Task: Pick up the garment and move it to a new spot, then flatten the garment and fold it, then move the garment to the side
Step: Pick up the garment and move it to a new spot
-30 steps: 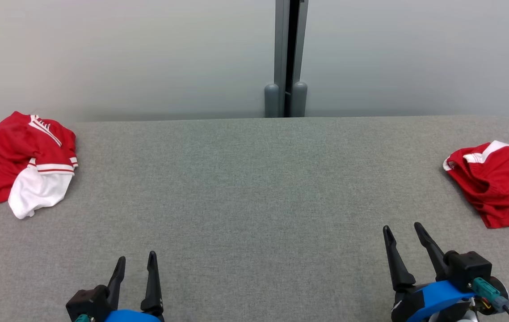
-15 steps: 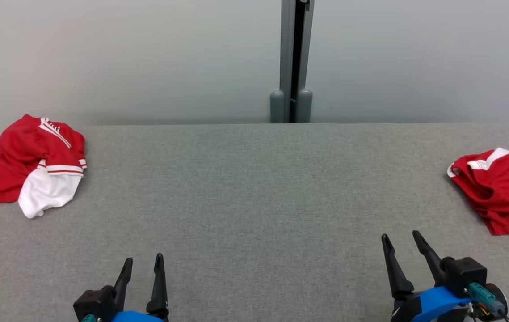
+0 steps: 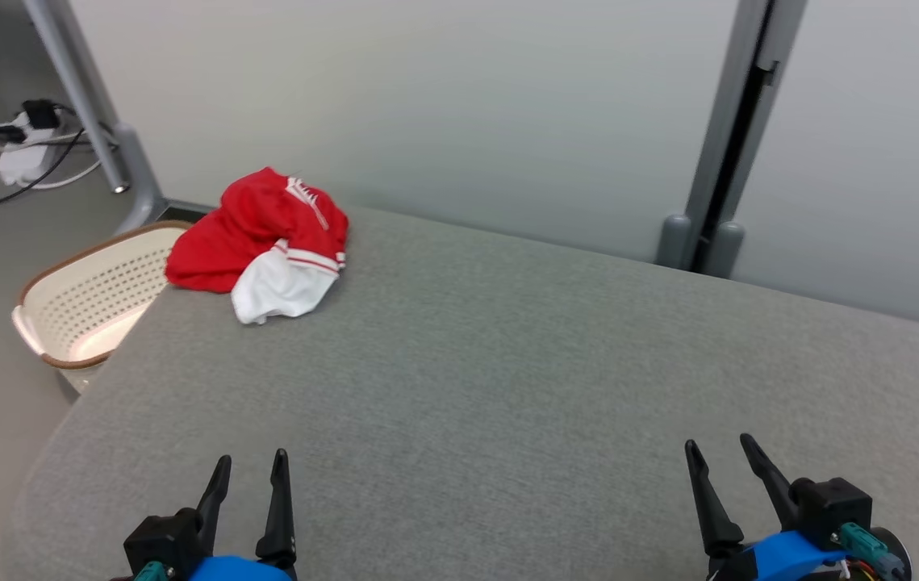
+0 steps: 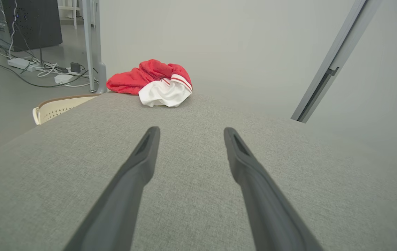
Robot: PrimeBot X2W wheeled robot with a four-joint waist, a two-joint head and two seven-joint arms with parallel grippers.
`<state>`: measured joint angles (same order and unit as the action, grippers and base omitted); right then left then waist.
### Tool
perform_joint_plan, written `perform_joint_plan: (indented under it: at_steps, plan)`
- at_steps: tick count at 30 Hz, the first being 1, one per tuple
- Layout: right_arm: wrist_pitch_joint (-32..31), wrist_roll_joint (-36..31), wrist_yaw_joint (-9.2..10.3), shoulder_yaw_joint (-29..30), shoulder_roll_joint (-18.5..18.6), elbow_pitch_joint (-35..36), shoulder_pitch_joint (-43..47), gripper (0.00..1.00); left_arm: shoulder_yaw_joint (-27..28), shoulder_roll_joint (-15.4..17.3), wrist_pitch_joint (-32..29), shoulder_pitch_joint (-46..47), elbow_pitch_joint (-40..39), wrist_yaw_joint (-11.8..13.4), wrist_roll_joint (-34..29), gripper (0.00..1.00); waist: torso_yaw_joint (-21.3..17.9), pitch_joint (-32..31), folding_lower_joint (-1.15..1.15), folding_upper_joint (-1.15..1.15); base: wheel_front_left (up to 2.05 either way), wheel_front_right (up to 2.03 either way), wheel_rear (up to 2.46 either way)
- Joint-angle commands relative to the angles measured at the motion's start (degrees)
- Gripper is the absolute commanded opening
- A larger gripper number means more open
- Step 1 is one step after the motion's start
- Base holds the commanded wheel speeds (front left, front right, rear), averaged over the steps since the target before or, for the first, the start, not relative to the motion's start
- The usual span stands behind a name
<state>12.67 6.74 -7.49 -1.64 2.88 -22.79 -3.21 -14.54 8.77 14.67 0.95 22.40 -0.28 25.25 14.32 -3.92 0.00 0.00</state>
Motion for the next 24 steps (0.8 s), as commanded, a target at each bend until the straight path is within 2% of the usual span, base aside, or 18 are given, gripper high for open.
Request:
perform_joint_plan:
  at_steps: [1, 5, 11, 17, 24]
  plan:
    - [0.3, 0.7, -0.01, -0.5, 0.0, -0.4, -0.3, 1.00, 0.3, 0.5, -0.2, -0.4, -0.5, 0.4, 0.1, 1.00, 4.5, 1.9, 0.00, 0.00, 0.00, 0.00, 0.00]
    - [0.6, 1.2, -0.01, -1.3, 0.1, -1.2, -0.7, 1.00, 0.3, 0.9, -0.3, -0.7, -1.4, 0.7, 0.3, 1.00, 9.3, 1.8, 0.00, 0.00, 0.00, 0.00, 0.00]
    - [0.9, 1.8, -0.01, -2.7, 0.1, -2.5, -1.5, 1.00, 0.5, 1.4, -0.6, -1.7, -2.3, 1.1, 0.6, 1.00, 12.8, 1.8, 0.00, 0.00, 0.00, 0.00, 0.00]
    - [1.2, 1.8, -0.01, -3.3, 0.1, -3.0, -2.0, 1.00, 2.4, 1.6, -0.4, -1.9, -3.4, 1.5, 2.5, 1.00, 12.7, 2.2, 0.00, 0.00, 0.00, 0.00, 0.00]
    - [0.6, -0.7, -0.01, -1.5, 0.1, -1.5, -3.1, 1.00, 6.7, 5.4, -0.2, 2.0, -6.3, 2.0, 3.8, 1.00, 9.9, 4.9, 0.00, 0.00, 0.00, 0.00, 0.00]
